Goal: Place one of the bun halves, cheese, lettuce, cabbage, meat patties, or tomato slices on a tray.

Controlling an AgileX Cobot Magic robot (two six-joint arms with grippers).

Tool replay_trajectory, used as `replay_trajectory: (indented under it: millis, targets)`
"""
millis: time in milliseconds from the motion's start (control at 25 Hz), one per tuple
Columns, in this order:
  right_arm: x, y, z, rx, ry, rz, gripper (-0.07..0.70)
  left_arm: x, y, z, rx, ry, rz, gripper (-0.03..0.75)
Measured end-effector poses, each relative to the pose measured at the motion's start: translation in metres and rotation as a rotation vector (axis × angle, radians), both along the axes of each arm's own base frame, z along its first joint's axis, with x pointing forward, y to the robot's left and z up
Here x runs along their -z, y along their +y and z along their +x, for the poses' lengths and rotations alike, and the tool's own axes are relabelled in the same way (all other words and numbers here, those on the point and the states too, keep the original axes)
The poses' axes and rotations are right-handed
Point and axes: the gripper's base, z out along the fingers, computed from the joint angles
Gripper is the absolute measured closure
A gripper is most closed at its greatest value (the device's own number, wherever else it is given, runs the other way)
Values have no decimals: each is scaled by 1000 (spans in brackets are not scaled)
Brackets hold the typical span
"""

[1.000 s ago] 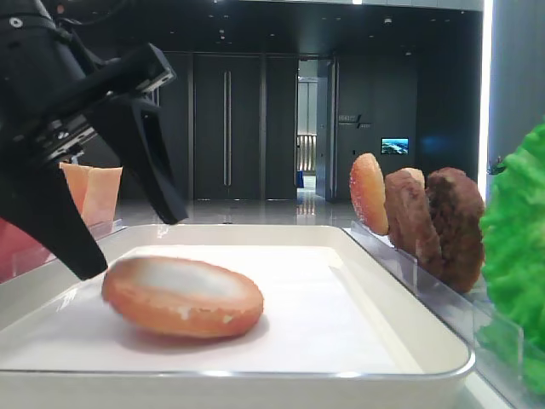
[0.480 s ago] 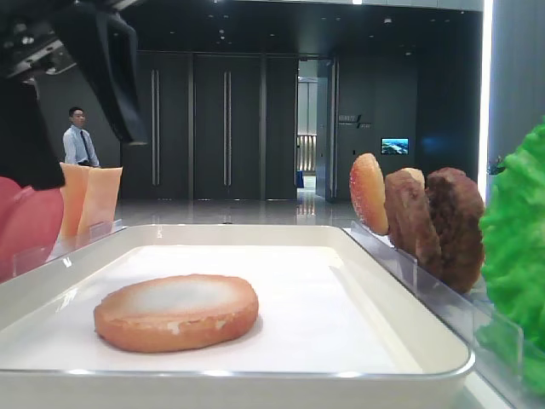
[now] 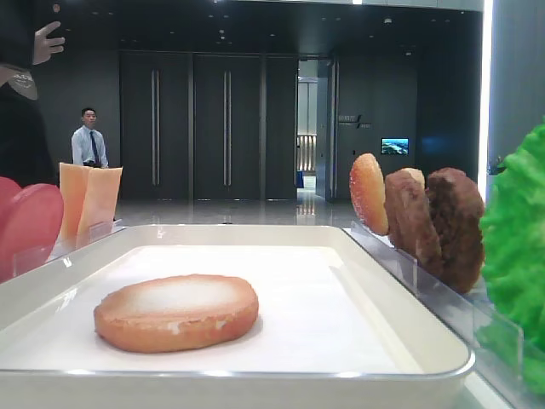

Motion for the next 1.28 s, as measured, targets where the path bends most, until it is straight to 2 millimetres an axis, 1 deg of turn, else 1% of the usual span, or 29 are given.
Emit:
replay_trajectory:
  millis: [240, 480, 560, 720, 960, 1120, 1280]
  targets:
    - [0, 0, 0, 0, 0, 0, 100, -9, 5, -2, -1, -38, 32, 198]
    - [0, 0, 0, 0, 0, 0, 100, -10, 6, -2, 1, -43, 36, 198]
    - [0, 0, 0, 0, 0, 0, 100, -11, 11, -1, -3, -58, 56, 198]
    - [0, 0, 0, 0, 0, 0, 100, -17, 30, 2, -34, -91, 82, 198]
    - [0, 0, 0, 0, 0, 0, 100, -26, 66, 6, -92, -139, 130, 198]
    - [0, 0, 0, 0, 0, 0, 100, -32, 88, 6, -123, -163, 158, 199]
    - [0, 0, 0, 0, 0, 0, 100, -35, 106, 6, -152, -172, 172, 199]
